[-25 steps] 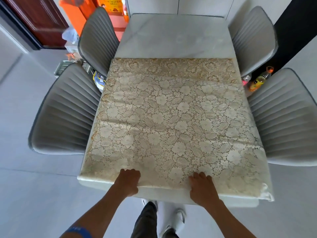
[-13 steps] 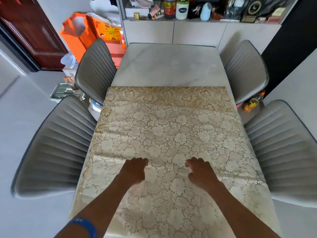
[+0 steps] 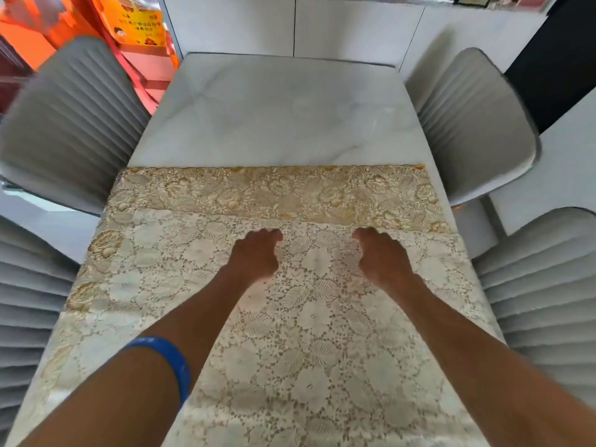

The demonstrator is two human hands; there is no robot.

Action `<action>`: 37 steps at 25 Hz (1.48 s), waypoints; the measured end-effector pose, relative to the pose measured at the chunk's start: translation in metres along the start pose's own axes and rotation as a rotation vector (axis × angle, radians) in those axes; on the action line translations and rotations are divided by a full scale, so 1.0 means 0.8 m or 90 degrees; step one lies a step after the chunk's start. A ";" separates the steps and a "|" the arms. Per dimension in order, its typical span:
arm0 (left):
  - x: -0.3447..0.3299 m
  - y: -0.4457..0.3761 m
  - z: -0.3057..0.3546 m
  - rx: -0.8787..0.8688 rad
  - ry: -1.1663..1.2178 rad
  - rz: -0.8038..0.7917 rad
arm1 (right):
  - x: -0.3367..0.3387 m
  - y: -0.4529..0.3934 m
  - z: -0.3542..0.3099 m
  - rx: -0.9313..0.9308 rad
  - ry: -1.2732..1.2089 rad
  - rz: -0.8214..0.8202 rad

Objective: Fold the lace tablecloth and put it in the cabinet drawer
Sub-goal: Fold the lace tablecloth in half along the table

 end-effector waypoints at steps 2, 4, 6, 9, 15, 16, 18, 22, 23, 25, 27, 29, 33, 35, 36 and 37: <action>-0.007 -0.039 0.015 -0.019 -0.037 0.050 | -0.011 -0.032 0.042 -0.013 0.043 -0.025; -0.014 -0.064 0.020 -0.028 -0.093 0.030 | -0.024 -0.048 0.071 0.008 -0.001 -0.107; -0.013 -0.078 0.015 -0.029 -0.125 -0.007 | -0.026 -0.057 0.082 0.050 -0.091 -0.159; 0.003 -0.083 0.009 -0.008 -0.069 -0.016 | -0.015 -0.061 0.087 0.037 -0.137 -0.150; 0.022 -0.064 0.007 -0.083 -0.191 0.050 | 0.002 -0.056 0.086 0.075 0.051 -0.245; 0.030 -0.060 -0.017 -0.066 -0.179 0.032 | 0.007 -0.057 0.088 0.067 0.056 -0.303; 0.049 -0.053 -0.063 -0.015 -0.197 -0.006 | 0.023 -0.065 0.088 0.060 0.115 -0.327; 0.084 -0.053 -0.112 0.021 -0.316 0.012 | 0.042 -0.098 0.057 0.047 0.210 -0.138; 0.097 -0.060 -0.120 0.030 -0.340 0.039 | 0.052 -0.107 0.047 0.043 0.236 -0.080; 0.132 -0.080 -0.136 0.051 -0.363 0.106 | 0.077 -0.133 0.026 0.037 0.265 0.038; 0.169 -0.106 -0.147 0.057 -0.367 0.164 | 0.095 -0.161 0.008 0.030 0.293 0.108; 0.185 -0.129 -0.144 0.052 -0.367 0.178 | 0.097 -0.182 0.003 -0.002 0.307 0.136; 0.162 -0.130 -0.136 0.081 -0.311 0.228 | 0.071 -0.172 0.003 -0.065 0.244 0.207; 0.094 -0.089 -0.109 0.058 -0.195 0.159 | 0.015 -0.130 -0.003 -0.072 0.157 0.126; 0.054 -0.060 -0.087 0.036 -0.148 0.121 | -0.013 -0.104 -0.007 -0.074 0.109 0.092; 0.016 -0.031 -0.065 0.019 -0.123 0.085 | -0.036 -0.078 -0.009 -0.073 0.072 0.064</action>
Point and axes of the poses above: each hand's wrist, its own y-axis away from the middle knuckle, its own x-axis out of the back of the hand, z = x × y, the point moved 9 cm from there along -y, towards the middle knuckle, and after that the axes turned 3 degrees about z, right-handed, at the moved point
